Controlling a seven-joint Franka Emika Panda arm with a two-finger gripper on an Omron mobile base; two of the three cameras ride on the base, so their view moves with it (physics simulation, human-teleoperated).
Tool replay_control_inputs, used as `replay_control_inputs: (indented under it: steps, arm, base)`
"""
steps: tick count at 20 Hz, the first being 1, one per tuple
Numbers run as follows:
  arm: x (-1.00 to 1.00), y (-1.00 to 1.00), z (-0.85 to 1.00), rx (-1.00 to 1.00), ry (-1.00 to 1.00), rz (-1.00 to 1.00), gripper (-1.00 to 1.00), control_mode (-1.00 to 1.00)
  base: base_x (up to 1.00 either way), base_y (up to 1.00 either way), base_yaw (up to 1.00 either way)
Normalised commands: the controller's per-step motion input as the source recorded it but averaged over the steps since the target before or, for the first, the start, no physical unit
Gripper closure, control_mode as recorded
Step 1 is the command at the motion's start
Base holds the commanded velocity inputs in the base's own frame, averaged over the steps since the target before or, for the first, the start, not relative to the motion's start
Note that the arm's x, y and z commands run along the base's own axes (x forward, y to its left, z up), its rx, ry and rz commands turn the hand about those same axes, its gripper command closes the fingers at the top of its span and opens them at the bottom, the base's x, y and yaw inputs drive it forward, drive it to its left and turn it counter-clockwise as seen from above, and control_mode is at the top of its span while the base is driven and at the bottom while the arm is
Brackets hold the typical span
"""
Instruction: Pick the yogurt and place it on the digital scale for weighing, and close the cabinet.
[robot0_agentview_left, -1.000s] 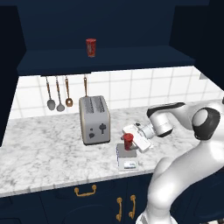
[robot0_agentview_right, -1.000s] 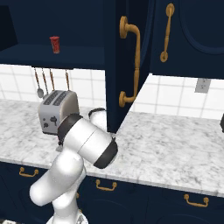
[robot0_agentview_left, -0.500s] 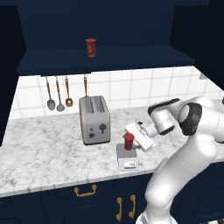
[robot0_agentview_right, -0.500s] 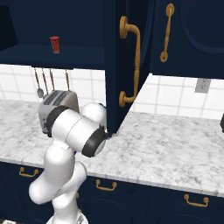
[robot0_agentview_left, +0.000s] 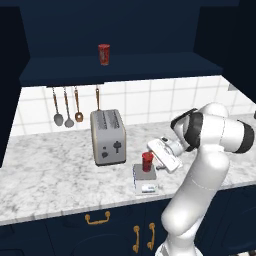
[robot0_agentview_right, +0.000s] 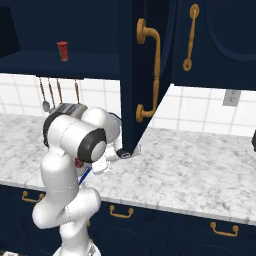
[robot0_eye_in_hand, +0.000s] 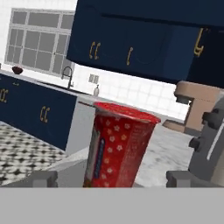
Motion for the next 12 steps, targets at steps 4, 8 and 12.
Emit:
replay_control_inputs:
  steps: [4,8,12]
  arm:
    - [-0.49,-0.37,0.20,0.00,-0.26,-0.10,-1.00,-1.00]
    - [-0.38,-0.19,0.36,0.00,-0.25,-0.20,-1.00,-1.00]
    - [-0.78,0.00,0.62,0.00,-0.36,-0.29,-1.00,-1.00]
  base:
    - [0.00,0.00,0.00]
    - [0.00,0.00,0.00]
    - [0.00,0.00,0.00]
